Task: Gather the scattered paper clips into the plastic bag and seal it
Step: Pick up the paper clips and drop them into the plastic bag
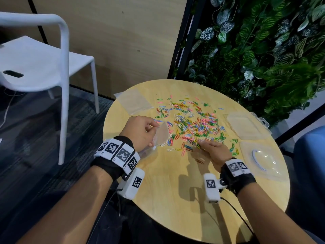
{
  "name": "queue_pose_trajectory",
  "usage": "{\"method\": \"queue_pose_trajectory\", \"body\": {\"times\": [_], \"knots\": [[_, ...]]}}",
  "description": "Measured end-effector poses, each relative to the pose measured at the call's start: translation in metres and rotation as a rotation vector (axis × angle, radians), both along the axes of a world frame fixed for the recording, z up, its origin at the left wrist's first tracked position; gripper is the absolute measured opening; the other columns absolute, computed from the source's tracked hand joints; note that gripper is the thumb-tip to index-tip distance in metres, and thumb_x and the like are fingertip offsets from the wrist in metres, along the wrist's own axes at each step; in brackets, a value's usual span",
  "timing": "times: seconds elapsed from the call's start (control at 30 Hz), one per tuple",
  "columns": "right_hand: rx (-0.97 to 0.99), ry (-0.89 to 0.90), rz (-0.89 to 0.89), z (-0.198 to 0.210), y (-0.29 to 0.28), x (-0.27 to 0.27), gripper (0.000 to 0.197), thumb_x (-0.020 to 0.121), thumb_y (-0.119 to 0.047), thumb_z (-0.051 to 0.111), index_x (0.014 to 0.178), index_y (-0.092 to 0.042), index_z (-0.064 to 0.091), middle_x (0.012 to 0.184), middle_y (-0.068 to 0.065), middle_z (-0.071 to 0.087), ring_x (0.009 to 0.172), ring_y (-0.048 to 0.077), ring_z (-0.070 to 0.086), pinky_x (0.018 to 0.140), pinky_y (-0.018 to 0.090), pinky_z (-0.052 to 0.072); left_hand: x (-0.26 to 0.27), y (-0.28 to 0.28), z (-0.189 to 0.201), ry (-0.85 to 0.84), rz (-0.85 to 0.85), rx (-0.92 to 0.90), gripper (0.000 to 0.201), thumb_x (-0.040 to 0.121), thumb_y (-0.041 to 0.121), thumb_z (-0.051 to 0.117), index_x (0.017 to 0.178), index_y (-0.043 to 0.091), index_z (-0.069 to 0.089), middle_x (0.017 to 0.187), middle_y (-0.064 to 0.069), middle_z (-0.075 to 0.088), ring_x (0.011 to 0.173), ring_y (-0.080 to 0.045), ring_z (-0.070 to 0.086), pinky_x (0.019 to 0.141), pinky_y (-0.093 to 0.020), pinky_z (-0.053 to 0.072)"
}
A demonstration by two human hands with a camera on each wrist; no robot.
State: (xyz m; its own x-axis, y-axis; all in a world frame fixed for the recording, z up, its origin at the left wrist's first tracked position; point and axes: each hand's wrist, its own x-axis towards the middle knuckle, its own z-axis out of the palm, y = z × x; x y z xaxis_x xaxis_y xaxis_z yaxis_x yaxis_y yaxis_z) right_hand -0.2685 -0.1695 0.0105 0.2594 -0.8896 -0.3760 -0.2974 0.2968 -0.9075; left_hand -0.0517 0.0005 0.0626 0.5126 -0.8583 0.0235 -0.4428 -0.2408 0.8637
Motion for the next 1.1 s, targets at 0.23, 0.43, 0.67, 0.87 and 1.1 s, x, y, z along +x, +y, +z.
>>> {"method": "queue_pose_trajectory", "body": {"times": [0.23, 0.43, 0.67, 0.87, 1.1], "knots": [[0.451, -0.617, 0.188, 0.044, 0.037, 0.027, 0.022, 0.093, -0.001, 0.053, 0.111, 0.009, 0.061, 0.104, 0.018, 0.070, 0.092, 0.016, 0.072, 0.078, 0.020, 0.058, -0.013, -0.011, -0.008, -0.006, -0.006, 0.020, 0.015, 0.095, 0.012, 0.059, 0.100, 0.013, 0.073, 0.075, -0.011, 0.073, 0.038, -0.004, 0.062, 0.045, -0.008, 0.045], [0.303, -0.406, 0.333, 0.035, 0.065, 0.060, 0.009, 0.092, 0.004, 0.055, 0.095, 0.008, 0.062, 0.092, 0.018, 0.064, 0.081, 0.020, 0.067, 0.081, 0.023, 0.057, -0.021, -0.015, -0.010, -0.026, -0.033, 0.018, 0.016, 0.095, 0.010, 0.058, 0.100, 0.011, 0.073, 0.074, -0.014, 0.073, 0.042, -0.012, 0.065, 0.045, -0.008, 0.045], [0.041, -0.132, 0.381, 0.037, 0.061, 0.072, 0.022, 0.082, 0.012, 0.061, 0.105, 0.013, 0.061, 0.101, 0.034, 0.065, 0.087, 0.033, 0.068, 0.084, 0.035, 0.059, -0.019, -0.014, -0.011, -0.041, -0.062, 0.012, 0.016, 0.094, 0.009, 0.059, 0.097, 0.014, 0.074, 0.063, -0.011, 0.072, 0.052, -0.020, 0.070, 0.053, -0.008, 0.050], [-0.558, 0.496, 0.788, 0.052, 0.064, 0.080, 0.024, 0.084, -0.011, 0.061, 0.103, -0.015, 0.075, 0.109, 0.003, 0.073, 0.096, 0.020, 0.069, 0.088, 0.034, 0.055, -0.012, -0.010, -0.009, -0.042, -0.051, 0.016, 0.017, 0.094, 0.008, 0.060, 0.100, 0.012, 0.075, 0.063, -0.006, 0.072, 0.053, -0.019, 0.072, 0.059, -0.014, 0.055], [-0.364, -0.055, 0.696, 0.082, 0.059, 0.101, 0.032, 0.088, 0.017, 0.043, 0.097, 0.001, 0.070, 0.097, 0.016, 0.068, 0.087, 0.024, 0.071, 0.077, 0.034, 0.061, 0.020, 0.014, 0.000, 0.029, 0.125, -0.046, 0.016, 0.094, 0.008, 0.059, 0.095, 0.016, 0.073, 0.058, -0.008, 0.067, 0.042, -0.021, 0.065, 0.050, -0.031, 0.059]]}}
